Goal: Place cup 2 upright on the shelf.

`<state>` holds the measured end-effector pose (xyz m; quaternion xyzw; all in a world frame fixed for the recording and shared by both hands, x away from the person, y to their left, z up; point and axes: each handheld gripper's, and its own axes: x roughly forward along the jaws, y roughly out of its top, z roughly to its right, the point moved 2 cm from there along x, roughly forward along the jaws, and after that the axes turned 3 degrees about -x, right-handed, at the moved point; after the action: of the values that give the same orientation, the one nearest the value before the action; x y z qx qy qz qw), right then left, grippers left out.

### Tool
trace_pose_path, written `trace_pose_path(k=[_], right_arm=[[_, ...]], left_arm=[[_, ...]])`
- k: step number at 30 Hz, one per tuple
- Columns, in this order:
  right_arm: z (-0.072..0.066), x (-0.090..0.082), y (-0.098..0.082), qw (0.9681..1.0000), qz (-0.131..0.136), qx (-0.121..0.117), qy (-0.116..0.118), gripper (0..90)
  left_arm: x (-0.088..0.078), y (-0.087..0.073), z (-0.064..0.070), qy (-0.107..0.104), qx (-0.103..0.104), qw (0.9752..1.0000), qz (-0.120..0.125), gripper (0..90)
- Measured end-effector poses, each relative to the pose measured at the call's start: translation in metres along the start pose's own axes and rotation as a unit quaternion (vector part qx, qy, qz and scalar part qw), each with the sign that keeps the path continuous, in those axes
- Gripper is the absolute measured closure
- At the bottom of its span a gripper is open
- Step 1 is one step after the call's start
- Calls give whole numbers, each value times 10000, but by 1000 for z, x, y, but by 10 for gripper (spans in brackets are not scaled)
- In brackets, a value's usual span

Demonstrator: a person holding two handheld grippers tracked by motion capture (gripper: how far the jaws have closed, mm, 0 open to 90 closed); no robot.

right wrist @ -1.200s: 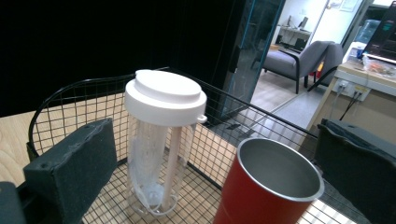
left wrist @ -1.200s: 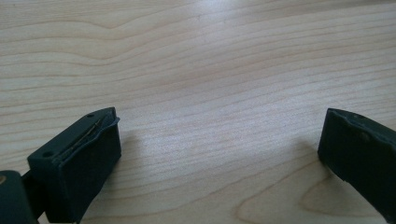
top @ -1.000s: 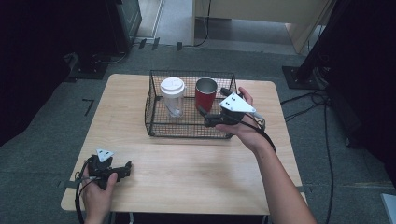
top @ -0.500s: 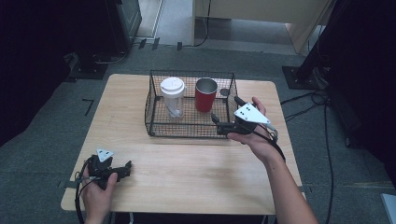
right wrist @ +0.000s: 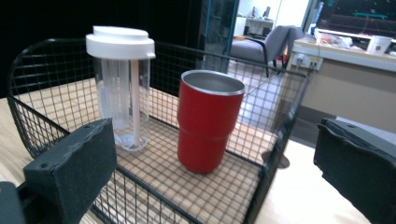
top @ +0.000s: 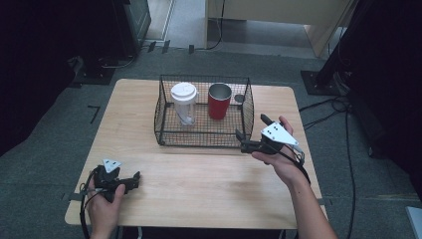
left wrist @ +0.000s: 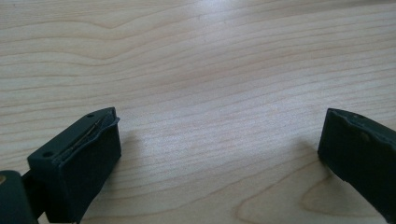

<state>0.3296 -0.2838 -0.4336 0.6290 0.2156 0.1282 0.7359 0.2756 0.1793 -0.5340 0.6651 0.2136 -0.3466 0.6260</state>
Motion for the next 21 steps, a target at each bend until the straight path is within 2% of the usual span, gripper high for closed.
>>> trace_pose_path(k=[10,21], right_arm=[[10,-18,-29,9996,-163,150,-186,0],[22,-42,-64,9974,-436,352,-446,0]], left_arm=[[0,0,0,0,3,10000,2,0],[0,0,0,1,-1,10000,5,0]])
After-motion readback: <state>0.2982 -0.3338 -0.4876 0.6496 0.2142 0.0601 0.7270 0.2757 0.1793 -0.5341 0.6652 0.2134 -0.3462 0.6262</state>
